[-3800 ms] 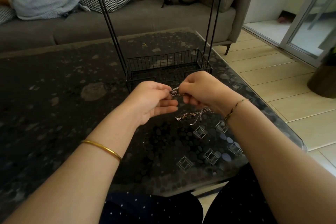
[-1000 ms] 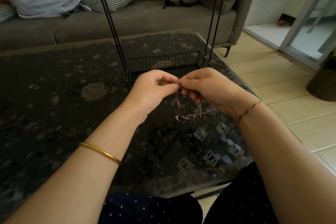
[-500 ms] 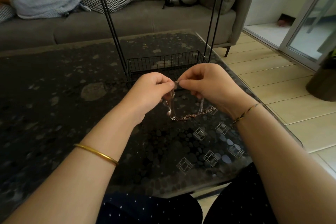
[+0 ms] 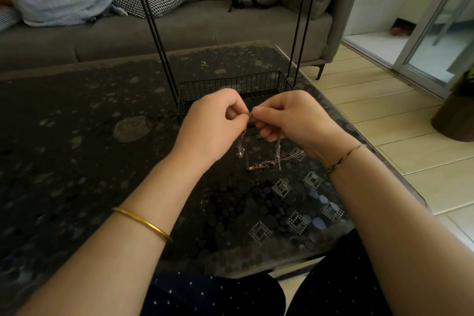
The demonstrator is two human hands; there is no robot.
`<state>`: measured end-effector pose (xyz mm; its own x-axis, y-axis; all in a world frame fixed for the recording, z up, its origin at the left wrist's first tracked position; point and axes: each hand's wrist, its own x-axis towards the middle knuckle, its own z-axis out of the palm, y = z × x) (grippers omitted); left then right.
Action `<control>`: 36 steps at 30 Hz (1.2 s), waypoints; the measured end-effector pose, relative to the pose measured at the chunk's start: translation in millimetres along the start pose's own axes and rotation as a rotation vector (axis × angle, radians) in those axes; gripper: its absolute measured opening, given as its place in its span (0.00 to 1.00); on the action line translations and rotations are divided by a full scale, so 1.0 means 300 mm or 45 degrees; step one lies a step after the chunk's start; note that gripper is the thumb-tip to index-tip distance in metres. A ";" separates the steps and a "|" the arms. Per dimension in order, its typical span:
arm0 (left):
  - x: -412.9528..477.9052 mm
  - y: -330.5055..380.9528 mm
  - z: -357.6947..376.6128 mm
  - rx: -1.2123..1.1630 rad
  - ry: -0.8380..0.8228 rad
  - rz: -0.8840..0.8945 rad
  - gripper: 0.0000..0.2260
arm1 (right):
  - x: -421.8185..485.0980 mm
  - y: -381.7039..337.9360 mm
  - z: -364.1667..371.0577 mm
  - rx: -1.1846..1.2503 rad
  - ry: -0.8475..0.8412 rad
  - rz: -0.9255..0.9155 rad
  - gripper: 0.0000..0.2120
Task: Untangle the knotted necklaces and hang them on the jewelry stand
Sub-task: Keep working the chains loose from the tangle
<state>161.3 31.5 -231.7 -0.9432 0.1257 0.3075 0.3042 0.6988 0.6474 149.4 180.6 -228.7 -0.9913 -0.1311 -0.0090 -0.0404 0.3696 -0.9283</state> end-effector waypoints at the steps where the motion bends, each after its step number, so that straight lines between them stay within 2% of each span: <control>1: 0.000 0.001 0.001 0.039 0.017 0.021 0.03 | 0.000 0.000 0.001 -0.003 0.002 -0.006 0.08; 5: 0.001 0.002 0.004 0.125 0.032 0.063 0.03 | -0.003 -0.004 0.000 -0.065 0.031 -0.057 0.07; 8: 0.005 -0.003 0.001 0.047 -0.001 0.013 0.05 | -0.005 -0.004 -0.004 -0.192 0.041 -0.139 0.05; 16: 0.008 0.011 -0.007 -0.373 -0.120 -0.320 0.04 | -0.002 -0.002 0.005 -0.441 0.157 -0.365 0.05; 22: 0.012 0.002 -0.010 -0.643 -0.154 -0.563 0.05 | -0.001 0.004 0.005 -0.508 0.206 -0.332 0.06; 29: 0.014 -0.005 -0.006 -0.685 -0.134 -0.603 0.04 | -0.017 -0.013 0.011 -0.318 0.113 -0.207 0.03; 36: 0.007 0.002 -0.001 -0.541 -0.102 -0.481 0.05 | -0.021 -0.018 0.027 -0.347 0.128 -0.197 0.05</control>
<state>159.4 31.9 -230.6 -0.9990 -0.0133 -0.0428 -0.0447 0.3630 0.9307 156.7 171.9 -226.7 -0.9776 -0.1187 0.1739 -0.2103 0.5869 -0.7819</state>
